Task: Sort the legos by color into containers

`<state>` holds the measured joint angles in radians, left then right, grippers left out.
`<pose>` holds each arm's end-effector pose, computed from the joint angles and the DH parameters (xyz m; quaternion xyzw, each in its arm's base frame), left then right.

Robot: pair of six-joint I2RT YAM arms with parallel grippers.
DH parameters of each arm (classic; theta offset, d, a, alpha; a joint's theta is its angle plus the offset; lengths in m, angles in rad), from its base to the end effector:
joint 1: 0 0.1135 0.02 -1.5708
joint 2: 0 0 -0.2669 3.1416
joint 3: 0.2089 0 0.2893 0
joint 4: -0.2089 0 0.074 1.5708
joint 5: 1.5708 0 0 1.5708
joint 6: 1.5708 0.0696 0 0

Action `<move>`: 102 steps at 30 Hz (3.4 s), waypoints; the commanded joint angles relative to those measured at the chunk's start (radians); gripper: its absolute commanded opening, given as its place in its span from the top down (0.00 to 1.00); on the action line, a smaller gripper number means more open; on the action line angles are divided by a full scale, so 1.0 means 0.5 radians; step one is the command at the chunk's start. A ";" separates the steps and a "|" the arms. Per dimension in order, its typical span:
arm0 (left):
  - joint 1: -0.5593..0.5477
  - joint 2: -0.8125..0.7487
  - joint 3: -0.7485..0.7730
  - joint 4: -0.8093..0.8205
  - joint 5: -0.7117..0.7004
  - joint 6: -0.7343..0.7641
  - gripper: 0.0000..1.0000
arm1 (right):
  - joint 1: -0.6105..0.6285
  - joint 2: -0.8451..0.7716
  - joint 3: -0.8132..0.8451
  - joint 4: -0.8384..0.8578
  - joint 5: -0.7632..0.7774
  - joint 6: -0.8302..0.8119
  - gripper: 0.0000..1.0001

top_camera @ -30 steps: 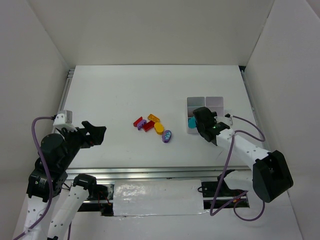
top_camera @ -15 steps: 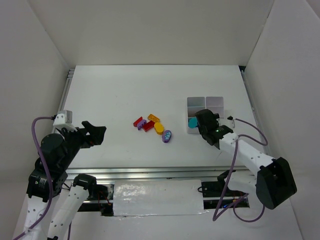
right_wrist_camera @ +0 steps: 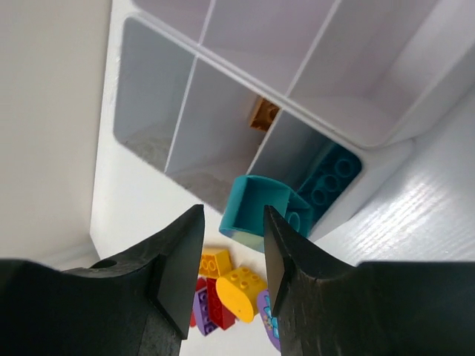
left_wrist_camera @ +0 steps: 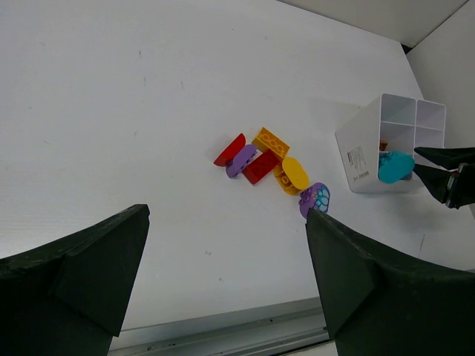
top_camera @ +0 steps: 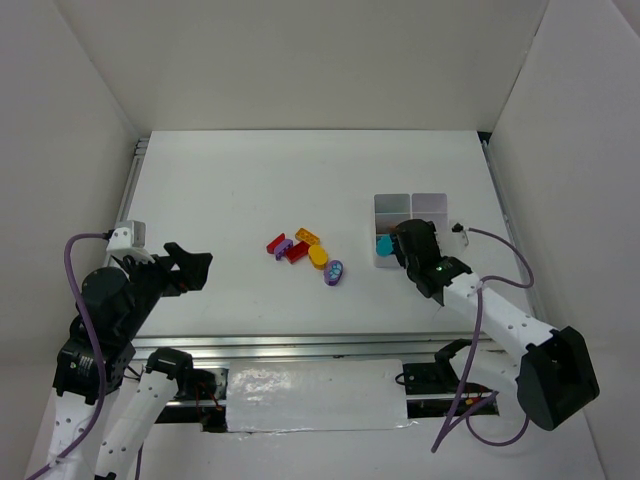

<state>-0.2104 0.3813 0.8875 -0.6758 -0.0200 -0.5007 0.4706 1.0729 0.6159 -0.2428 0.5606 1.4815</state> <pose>0.1296 -0.0263 0.3783 -0.1169 0.7554 -0.2172 0.6070 0.2616 0.0916 0.1913 0.5240 0.7058 0.1953 0.4349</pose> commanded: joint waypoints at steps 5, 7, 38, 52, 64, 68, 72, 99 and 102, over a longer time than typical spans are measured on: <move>0.004 -0.023 -0.008 0.100 0.022 0.023 0.00 | 0.013 -0.096 -0.017 0.255 -0.047 -0.318 0.59; 0.004 -0.017 -0.008 0.100 0.022 0.023 0.01 | 0.007 -0.115 -0.044 0.326 -0.078 -0.401 0.60; 0.004 -0.011 -0.008 0.100 0.022 0.026 0.01 | -0.002 -0.155 0.057 0.197 -0.084 -0.505 0.41; 0.000 -0.011 -0.005 0.094 0.022 0.023 0.01 | -0.146 -0.062 0.536 -0.622 -0.222 -0.926 0.22; -0.003 -0.057 -0.008 0.094 0.022 0.020 0.01 | -0.226 0.115 0.394 -0.484 -0.241 -0.932 0.34; -0.006 -0.054 -0.005 0.091 0.022 0.023 0.01 | -0.232 0.229 0.455 -0.465 -0.232 -0.938 0.36; -0.012 -0.072 -0.008 0.094 0.022 0.020 0.01 | -0.232 0.312 0.496 -0.487 -0.244 -0.935 0.37; -0.012 -0.066 -0.008 0.094 0.022 0.023 0.01 | -0.232 0.061 0.275 -0.340 -0.268 -0.702 0.80; -0.012 -0.069 -0.008 0.097 0.022 0.023 0.01 | -0.232 -0.084 0.128 -0.150 -0.311 -0.650 0.81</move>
<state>-0.2115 0.3546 0.8825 -0.6727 -0.0200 -0.5003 0.3599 1.1107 0.7334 -0.4236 0.4114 1.1133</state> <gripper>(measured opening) 0.994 0.478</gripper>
